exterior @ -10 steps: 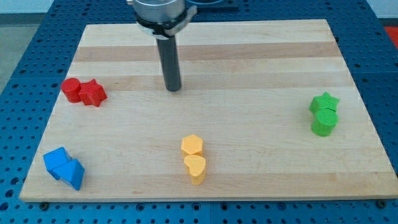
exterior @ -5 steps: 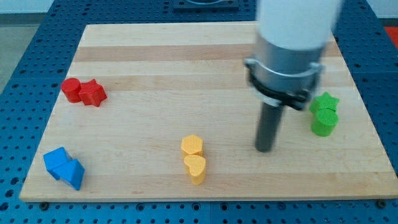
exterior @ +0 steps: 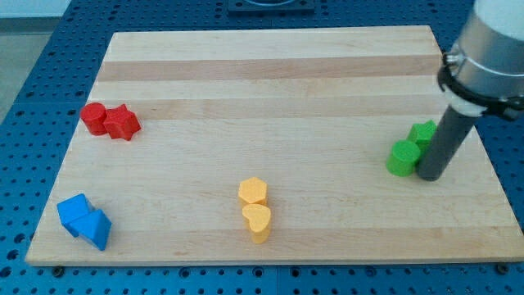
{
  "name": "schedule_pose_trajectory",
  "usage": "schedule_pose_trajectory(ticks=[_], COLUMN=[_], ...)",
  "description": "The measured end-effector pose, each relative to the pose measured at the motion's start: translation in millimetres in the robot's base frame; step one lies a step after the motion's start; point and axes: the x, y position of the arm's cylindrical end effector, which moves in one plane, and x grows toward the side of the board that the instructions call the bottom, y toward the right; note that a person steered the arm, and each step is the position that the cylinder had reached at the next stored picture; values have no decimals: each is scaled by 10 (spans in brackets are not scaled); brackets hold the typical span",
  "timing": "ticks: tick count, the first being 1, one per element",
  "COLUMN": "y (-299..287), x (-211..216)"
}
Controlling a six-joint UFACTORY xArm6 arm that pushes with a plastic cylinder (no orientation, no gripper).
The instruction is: Push green circle to the center of the board
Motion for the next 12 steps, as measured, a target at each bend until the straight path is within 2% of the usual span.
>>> schedule_pose_trajectory(ticks=[3,4,5,6,7,8,10,11,12], y=[-676,-634,-333,-394,-861,-1313,-1401,-1633,-1755], x=[-177,-323,-430,-682,-762,-669,-82,-241,-630])
